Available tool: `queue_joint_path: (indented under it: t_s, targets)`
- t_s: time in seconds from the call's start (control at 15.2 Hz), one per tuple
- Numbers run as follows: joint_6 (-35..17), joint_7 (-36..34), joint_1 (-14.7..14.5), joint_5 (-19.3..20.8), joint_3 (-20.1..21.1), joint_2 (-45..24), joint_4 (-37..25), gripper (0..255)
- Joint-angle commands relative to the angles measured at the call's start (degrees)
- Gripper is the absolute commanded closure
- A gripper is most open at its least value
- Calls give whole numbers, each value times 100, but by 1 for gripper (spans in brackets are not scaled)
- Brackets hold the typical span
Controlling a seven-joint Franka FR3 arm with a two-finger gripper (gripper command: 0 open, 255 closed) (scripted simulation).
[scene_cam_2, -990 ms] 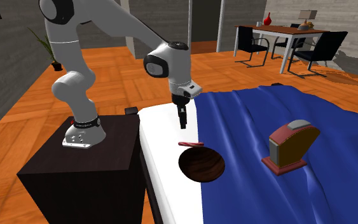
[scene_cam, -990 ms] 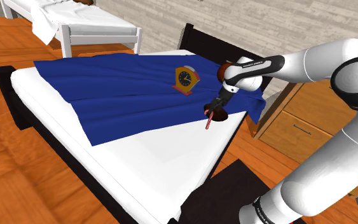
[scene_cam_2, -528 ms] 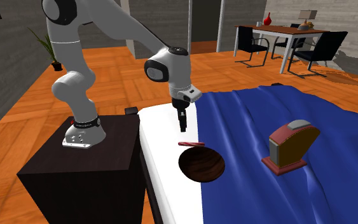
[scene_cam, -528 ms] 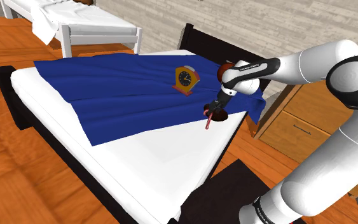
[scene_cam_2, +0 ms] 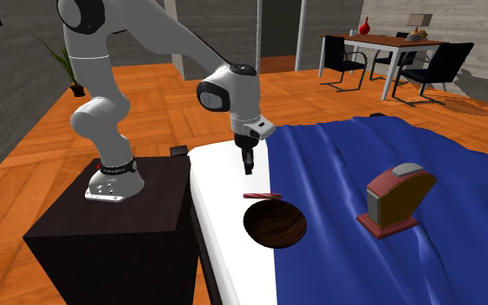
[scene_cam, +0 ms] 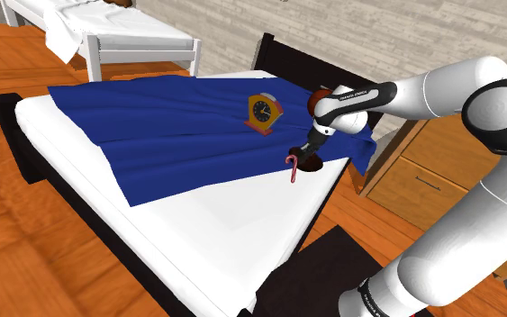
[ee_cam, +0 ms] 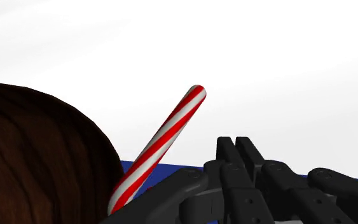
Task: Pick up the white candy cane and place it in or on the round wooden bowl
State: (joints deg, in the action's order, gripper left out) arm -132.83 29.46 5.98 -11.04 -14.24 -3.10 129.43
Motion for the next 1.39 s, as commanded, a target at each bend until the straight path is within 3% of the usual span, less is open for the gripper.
queue_joint_path:
  t_s: [0.0,0.26,0.33,0.53,0.66,0.73,1.32]
  targets:
    - [0,0,0,0,0,0,0,255]
    - [0,0,0,0,0,0,0,255]
    - [0,0,0,0,0,0,0,0]
    - [-1390,-2910,-273,786,-71,-341,286,0]
    - [-1972,-5217,-597,1735,-380,-709,249,0]
    - [-2059,-5783,-747,1969,-538,-813,213,0]
    - [-2542,-5578,-639,1673,-472,-1421,99,0]
